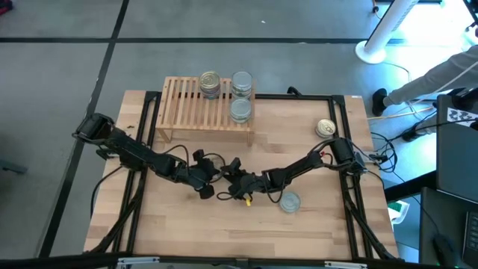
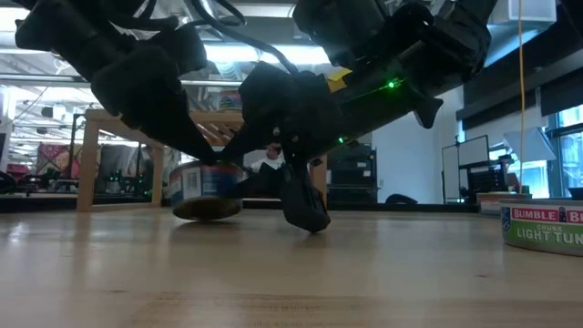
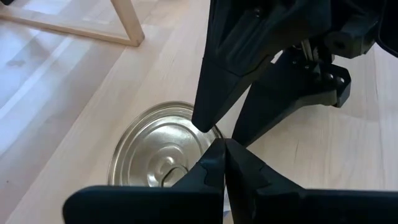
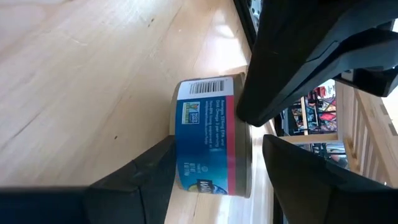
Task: Stack canned seafood by type on shelf
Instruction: Put the blue tuna can on the shelf and align it with the other stacked blue tuna cans
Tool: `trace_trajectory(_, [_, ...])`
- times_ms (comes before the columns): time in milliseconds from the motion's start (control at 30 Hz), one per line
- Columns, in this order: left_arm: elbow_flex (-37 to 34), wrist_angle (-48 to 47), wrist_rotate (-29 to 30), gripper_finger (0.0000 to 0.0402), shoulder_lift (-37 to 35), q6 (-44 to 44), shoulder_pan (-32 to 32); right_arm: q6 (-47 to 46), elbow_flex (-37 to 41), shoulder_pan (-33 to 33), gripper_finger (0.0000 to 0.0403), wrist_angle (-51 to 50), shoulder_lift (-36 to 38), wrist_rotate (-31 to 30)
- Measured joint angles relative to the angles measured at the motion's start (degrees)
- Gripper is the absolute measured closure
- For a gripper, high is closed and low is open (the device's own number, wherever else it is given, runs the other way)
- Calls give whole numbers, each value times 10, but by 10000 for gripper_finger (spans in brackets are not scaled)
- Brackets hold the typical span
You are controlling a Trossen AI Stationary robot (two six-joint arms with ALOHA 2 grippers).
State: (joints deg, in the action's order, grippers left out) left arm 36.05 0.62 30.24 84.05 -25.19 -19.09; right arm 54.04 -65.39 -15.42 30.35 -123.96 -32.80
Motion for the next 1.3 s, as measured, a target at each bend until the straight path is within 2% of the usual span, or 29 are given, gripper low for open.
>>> trace_trajectory(1300, [0, 1, 0, 401, 0, -6, 0, -3, 0, -23, 166, -15, 2, -16])
